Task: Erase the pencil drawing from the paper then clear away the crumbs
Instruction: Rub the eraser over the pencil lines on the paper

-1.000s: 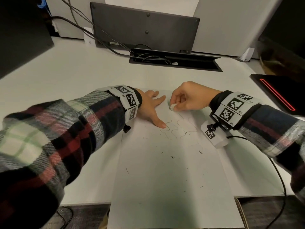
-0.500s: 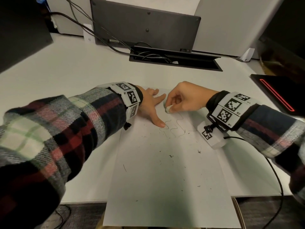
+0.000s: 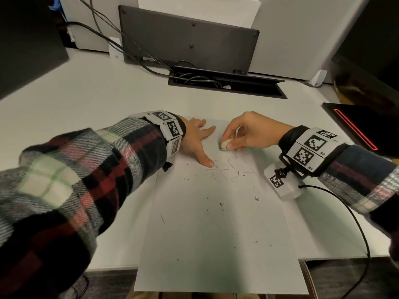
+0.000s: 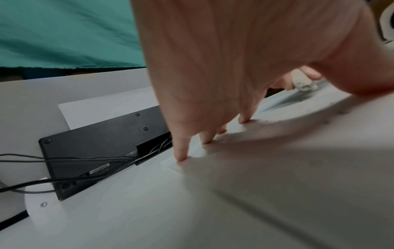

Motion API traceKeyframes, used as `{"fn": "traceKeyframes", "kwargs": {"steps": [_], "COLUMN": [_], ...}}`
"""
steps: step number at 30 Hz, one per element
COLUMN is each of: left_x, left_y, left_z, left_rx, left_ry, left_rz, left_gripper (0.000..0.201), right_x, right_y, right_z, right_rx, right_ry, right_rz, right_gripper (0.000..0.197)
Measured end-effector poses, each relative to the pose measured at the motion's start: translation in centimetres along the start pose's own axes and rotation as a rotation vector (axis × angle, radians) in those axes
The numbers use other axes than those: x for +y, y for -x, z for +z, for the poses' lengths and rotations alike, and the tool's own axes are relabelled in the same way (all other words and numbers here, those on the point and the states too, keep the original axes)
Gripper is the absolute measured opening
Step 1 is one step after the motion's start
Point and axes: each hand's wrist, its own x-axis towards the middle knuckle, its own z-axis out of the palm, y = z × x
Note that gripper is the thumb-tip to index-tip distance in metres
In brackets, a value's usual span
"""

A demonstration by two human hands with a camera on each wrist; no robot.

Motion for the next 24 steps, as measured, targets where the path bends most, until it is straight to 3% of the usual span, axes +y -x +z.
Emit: {"fn": "traceKeyframes", "kwargs": {"steps": [10,14,18,24], "left_x": [0.2,0.2,0.1,0.1], "left_y": [-0.4,-0.5,-0.7,-0.8], "left_z": [0.1,0.2,0.3,0.3], "left_rx": [-0.020,-0.028,-0.036,-0.037], "left_ry": [-0.015,-0.021,-0.017,-0.029], "left_rz": [0.000,-0.002,-0.009,-0.015], "left_gripper": [0.109,0.111,0.113,0.112], "right_x": [0.2,0.1,-0.3,-1.2], "right_y": [0.5,0.2,-0.6,-0.2], "right_z": [-0.1,0.0,0.1,0.4], "right_rx": [-0.043,-0.034,0.027,-0.138], "right_ry": [-0.160,-0.024,0.076,0.047], "right_rz": [-0.011,-0.015,-0.044,-0.122], "right_gripper": [0.014,0.022,0.017,0.015]}}
